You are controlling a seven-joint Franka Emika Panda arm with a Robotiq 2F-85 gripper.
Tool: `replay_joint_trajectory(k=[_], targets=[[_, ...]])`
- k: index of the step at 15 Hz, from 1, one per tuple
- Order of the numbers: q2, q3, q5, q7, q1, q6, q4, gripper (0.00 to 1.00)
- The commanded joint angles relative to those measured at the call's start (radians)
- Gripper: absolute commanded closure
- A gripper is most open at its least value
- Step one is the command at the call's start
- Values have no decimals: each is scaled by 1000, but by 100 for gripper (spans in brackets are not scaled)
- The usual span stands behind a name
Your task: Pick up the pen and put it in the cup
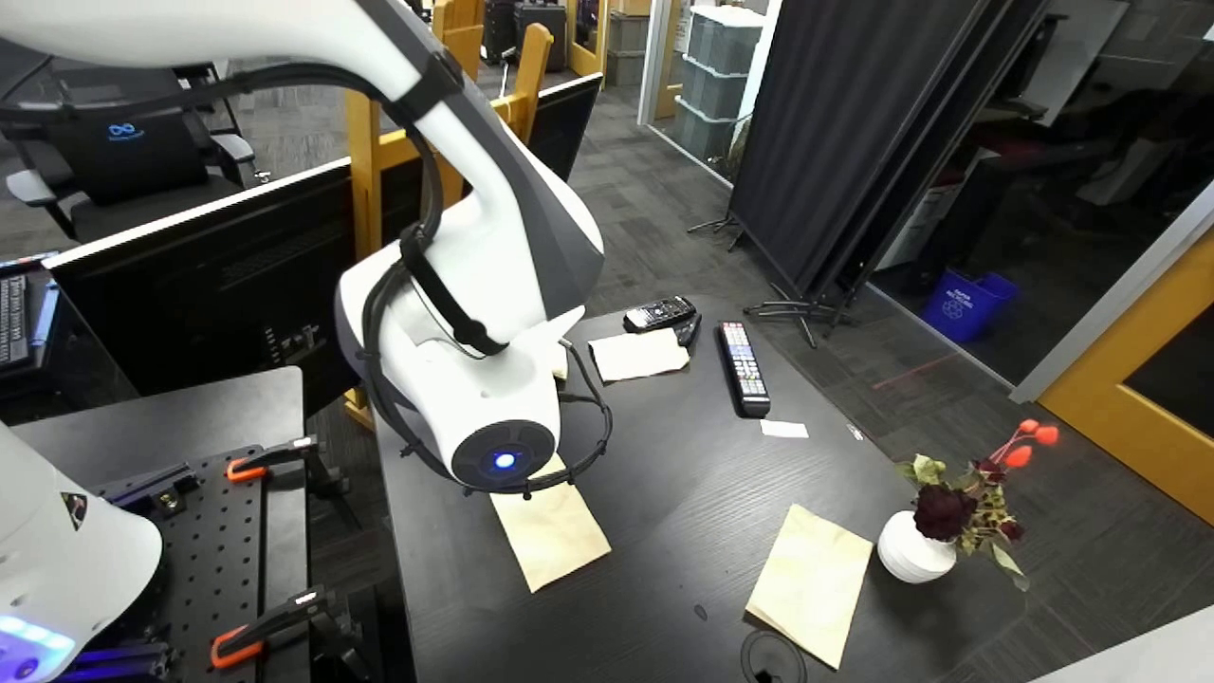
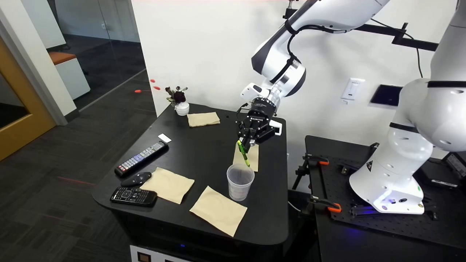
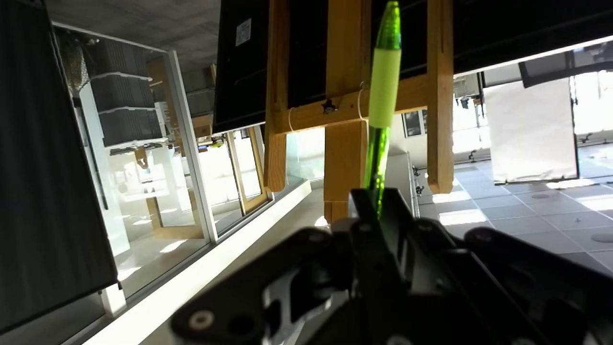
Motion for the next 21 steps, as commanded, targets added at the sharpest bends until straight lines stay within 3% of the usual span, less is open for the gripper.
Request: replay_joint_trajectory(k=[1,6,7,21], targets=[[18,-13,-31,-80,-18,-22,-1,97],[52,-17,-22,-179,-26,-24,-6,97],[27,-17,-29,-135,-23,-21,13,97],[70,-13,-19,-133,-21,-15,49,97]])
